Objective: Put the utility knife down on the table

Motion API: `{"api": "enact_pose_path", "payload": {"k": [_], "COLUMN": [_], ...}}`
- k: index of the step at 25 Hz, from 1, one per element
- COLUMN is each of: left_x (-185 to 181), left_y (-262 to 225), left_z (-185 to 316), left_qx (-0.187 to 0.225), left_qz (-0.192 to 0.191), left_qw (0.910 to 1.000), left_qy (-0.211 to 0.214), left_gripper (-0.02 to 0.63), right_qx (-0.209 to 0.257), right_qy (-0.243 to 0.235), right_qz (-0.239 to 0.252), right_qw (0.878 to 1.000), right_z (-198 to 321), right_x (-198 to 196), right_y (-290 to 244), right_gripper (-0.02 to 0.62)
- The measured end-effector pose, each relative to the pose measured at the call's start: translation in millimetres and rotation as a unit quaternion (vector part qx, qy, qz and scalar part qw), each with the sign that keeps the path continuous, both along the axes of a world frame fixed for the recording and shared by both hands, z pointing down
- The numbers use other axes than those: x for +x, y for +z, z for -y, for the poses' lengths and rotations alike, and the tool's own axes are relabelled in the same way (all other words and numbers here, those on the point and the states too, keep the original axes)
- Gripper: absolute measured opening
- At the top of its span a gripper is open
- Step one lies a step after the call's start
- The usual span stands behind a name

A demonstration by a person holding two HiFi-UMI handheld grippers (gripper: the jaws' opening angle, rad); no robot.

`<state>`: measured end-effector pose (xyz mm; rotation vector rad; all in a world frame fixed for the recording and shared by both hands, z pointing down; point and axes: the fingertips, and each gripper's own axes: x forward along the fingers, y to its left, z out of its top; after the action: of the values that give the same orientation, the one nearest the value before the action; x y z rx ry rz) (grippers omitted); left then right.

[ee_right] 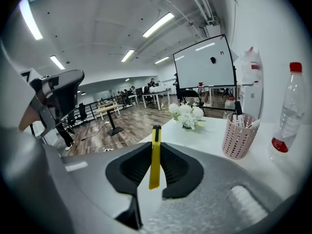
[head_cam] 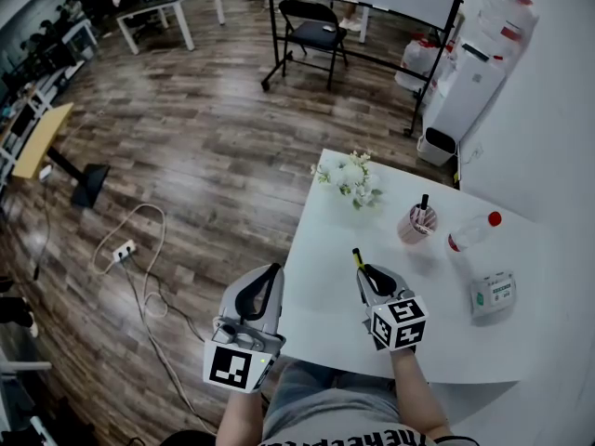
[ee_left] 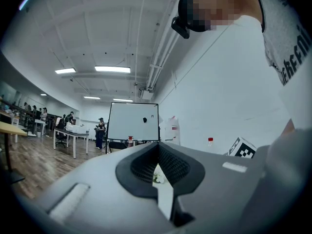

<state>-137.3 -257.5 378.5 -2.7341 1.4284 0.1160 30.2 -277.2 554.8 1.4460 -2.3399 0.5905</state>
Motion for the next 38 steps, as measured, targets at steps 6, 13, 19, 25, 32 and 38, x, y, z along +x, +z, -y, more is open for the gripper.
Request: {"api": "enact_pose_path", "payload": {"k": [6, 13, 19, 25, 32, 38], "left_x": [0, -1, -3, -5, -8, -11], "left_y": [1, 3, 2, 7, 8, 11], "left_z": [0, 0, 2, 0, -1, -1], "left_qx": [-0.004, 0.000, -0.006, -0.011, -0.011, -0.014], "left_qz": [0.003, -0.002, 0.006, 0.006, 0.003, 0.003], "left_qw": [1.0000, 1.0000, 1.0000, 0.9999, 0.9999, 0.9999], "left_qy": [0.004, 0.003, 0.000, 0.001, -0.002, -0.006], "left_gripper": [0.015, 0.015, 0.015, 0.015, 0.015, 0.015], "right_qx": [-0.026, -0.058, -0.076, -0.094, -0.117, -0.130], "right_qy": [-0.001, -0.004, -0.003, -0.004, -0.003, -0.006], "right_qz": [-0.012, -0.027, -0.036, -0.049, -0.073, -0.090], "right_qw": [1.000, 0.998, 0.996, 0.994, 0.990, 0.987], "right_z": [0, -3, -5, -7, -9, -11], "right_x": [0, 1, 3, 4, 6, 7], "right_y": [20, 46, 60, 74, 89, 99], "right_gripper": [0.054, 0.054, 0.054, 0.054, 0.055, 0.055]}}
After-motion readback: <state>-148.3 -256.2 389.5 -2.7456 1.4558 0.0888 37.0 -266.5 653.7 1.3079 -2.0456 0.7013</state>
